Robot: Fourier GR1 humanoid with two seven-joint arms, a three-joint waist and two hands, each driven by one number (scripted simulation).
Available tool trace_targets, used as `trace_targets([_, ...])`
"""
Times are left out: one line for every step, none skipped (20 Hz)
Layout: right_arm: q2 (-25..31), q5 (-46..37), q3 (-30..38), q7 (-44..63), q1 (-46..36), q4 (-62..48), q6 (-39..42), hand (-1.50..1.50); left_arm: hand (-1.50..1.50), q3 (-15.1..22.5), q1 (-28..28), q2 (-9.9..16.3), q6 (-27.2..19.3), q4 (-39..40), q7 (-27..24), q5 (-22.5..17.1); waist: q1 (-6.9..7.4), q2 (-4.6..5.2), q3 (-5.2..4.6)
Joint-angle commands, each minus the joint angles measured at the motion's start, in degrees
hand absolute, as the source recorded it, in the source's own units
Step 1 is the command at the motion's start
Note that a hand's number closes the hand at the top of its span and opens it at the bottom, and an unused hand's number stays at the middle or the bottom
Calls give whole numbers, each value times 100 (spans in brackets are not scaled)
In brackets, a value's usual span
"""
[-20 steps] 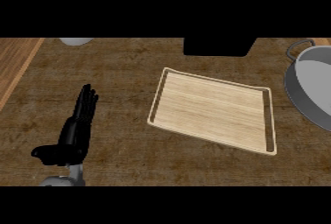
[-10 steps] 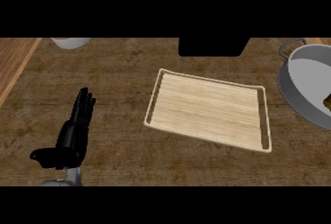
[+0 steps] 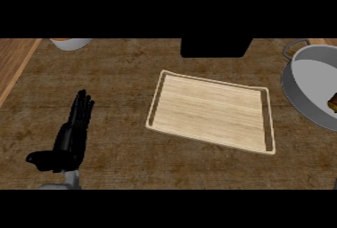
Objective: Pick the sweet potato from the tray and place it in the pot
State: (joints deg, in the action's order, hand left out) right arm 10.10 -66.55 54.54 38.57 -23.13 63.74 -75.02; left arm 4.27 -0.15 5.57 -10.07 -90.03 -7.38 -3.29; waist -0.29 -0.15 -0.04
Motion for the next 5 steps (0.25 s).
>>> trace_targets([-270,-76,99,98,288,342,-509,-150,0,-55,-221,19,-11,4,285,39,21,13,3])
trace_targets([-641,-233,200,78,419,752,-548,-150,0,105,-103,-209,-149,161,-117,190,1,8,0])
trace_targets([-402,-75,196,82,502,719,-522,-150,0,224,16,-192,-142,-57,112,244,16,8,3])
trace_targets([-861,-137,114,90,711,1515,-250,-150,0,-12,-118,-105,-44,-4,115,43,-12,-2,-2])
trace_targets([-979,77,27,158,1009,1513,-489,-150,0,-49,254,82,52,-568,340,-57,18,-11,2])
